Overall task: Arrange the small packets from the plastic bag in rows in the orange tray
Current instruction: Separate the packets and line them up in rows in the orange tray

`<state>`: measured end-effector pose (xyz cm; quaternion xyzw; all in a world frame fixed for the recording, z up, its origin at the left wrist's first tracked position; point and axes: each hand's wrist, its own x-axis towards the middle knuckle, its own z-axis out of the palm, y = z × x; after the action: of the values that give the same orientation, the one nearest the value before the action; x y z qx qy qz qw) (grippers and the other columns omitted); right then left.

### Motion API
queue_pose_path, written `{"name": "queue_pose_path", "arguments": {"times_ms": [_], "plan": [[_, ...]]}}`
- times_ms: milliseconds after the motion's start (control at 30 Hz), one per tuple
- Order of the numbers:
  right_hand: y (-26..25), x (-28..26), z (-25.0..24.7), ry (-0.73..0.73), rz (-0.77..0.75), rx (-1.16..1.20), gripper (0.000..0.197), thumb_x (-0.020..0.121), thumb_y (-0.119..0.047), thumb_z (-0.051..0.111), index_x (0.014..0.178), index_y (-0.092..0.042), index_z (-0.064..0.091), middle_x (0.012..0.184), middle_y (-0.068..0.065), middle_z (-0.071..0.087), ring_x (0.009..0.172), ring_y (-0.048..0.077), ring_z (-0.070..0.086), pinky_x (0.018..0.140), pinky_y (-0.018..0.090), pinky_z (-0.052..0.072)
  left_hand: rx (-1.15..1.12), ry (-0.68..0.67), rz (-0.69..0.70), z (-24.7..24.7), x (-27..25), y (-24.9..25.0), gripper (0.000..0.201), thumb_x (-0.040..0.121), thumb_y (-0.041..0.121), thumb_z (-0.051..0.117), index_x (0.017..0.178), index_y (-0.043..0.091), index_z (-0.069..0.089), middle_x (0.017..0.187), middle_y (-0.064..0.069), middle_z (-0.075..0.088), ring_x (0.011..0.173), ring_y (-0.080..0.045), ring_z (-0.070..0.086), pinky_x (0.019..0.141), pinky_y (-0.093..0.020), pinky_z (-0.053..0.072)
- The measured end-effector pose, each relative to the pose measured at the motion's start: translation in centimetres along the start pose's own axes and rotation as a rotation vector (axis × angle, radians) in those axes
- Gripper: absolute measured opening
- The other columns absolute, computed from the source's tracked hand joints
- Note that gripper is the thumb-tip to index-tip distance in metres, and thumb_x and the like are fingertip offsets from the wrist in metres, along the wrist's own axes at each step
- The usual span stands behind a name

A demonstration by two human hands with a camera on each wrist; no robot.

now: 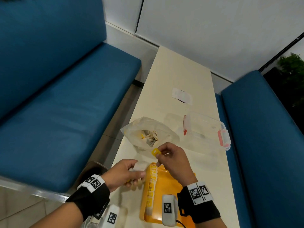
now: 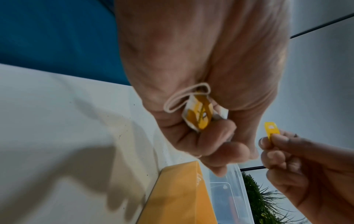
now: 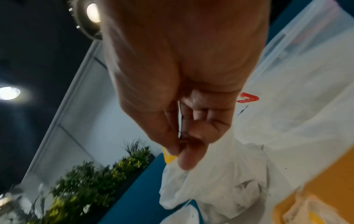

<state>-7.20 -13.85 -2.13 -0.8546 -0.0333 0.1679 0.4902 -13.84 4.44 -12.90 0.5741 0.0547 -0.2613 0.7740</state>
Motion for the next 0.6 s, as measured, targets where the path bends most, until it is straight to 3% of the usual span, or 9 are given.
{"name": "queue_pose_path", "arguments": {"times_ms": [33, 133, 233, 367, 433, 500, 600], "plan": [[0.1, -0.1, 0.1, -0.064, -0.001, -0.059, 0.001, 0.088, -0.009, 0.070, 0.087, -0.010, 0.070, 0.076, 0.008, 0.068, 0.059, 0.017, 0.069, 0.052, 0.023, 0.045, 0.011, -0.002, -0.008, 0.0, 0.0, 0.1, 0.016, 0.091, 0.015, 0.075, 0.101, 0.005, 0.067, 0.089, -0.011, 0.071, 0.060, -0.012, 0.056, 0.048, -0.021, 0.039], [0.4, -0.3, 0.3, -0.230, 0.013, -0.211, 0.017, 0.093, -0.008, 0.062, 0.096, -0.017, 0.076, 0.070, -0.002, 0.067, 0.059, 0.005, 0.063, 0.056, 0.018, 0.044, 0.060, 0.008, -0.026, 0.3, 0.1, 0.6, 0.012, 0.090, 0.015, 0.076, 0.098, 0.008, 0.069, 0.085, -0.009, 0.071, 0.057, -0.011, 0.055, 0.048, -0.021, 0.039], [0.3, -0.3, 0.6, -0.342, -0.019, -0.382, 0.027, 0.094, -0.005, 0.057, 0.104, -0.022, 0.076, 0.079, -0.009, 0.063, 0.064, 0.004, 0.061, 0.064, 0.017, 0.049, 0.102, -0.006, -0.014, 0.6, 0.2, 1.1, 0.010, 0.089, 0.016, 0.077, 0.094, 0.011, 0.070, 0.082, -0.008, 0.071, 0.056, -0.012, 0.054, 0.047, -0.021, 0.039], [0.4, -0.2, 0.8, -0.333, -0.049, -0.483, 0.020, 0.092, -0.006, 0.056, 0.103, -0.021, 0.063, 0.076, -0.002, 0.069, 0.063, 0.001, 0.062, 0.073, 0.035, 0.058, 0.198, -0.031, -0.001, 0.6, 0.3, 1.5, 0.011, 0.087, 0.016, 0.079, 0.096, 0.012, 0.073, 0.070, 0.001, 0.066, 0.057, -0.011, 0.055, 0.049, -0.022, 0.039], [0.4, -0.1, 0.9, -0.324, -0.067, -0.518, 0.017, 0.090, -0.005, 0.055, 0.100, -0.019, 0.060, 0.075, -0.003, 0.070, 0.067, 0.002, 0.066, 0.073, 0.036, 0.059, 0.240, -0.036, -0.002, 0.6, 0.3, 1.7, 0.015, 0.088, 0.019, 0.079, 0.100, 0.010, 0.074, 0.066, 0.004, 0.063, 0.057, -0.010, 0.054, 0.050, -0.022, 0.040], [0.3, 0.1, 1.1, -0.315, -0.092, -0.539, 0.019, 0.088, -0.003, 0.055, 0.097, -0.017, 0.063, 0.075, -0.006, 0.069, 0.072, 0.008, 0.067, 0.073, 0.037, 0.058, 0.250, -0.030, -0.009, 0.7, 0.3, 1.8, 0.016, 0.092, 0.021, 0.074, 0.102, 0.009, 0.074, 0.074, 0.001, 0.068, 0.058, -0.010, 0.055, 0.050, -0.022, 0.040], [0.4, 0.4, 1.5, -0.222, -0.120, -0.549, 0.018, 0.084, -0.008, 0.066, 0.099, -0.020, 0.067, 0.092, -0.006, 0.065, 0.076, 0.008, 0.062, 0.075, 0.030, 0.055, 0.241, -0.015, 0.000, 0.7, 0.5, 1.9, 0.021, 0.098, 0.024, 0.067, 0.105, 0.006, 0.074, 0.082, -0.001, 0.070, 0.059, -0.011, 0.056, 0.049, -0.022, 0.039]]}}
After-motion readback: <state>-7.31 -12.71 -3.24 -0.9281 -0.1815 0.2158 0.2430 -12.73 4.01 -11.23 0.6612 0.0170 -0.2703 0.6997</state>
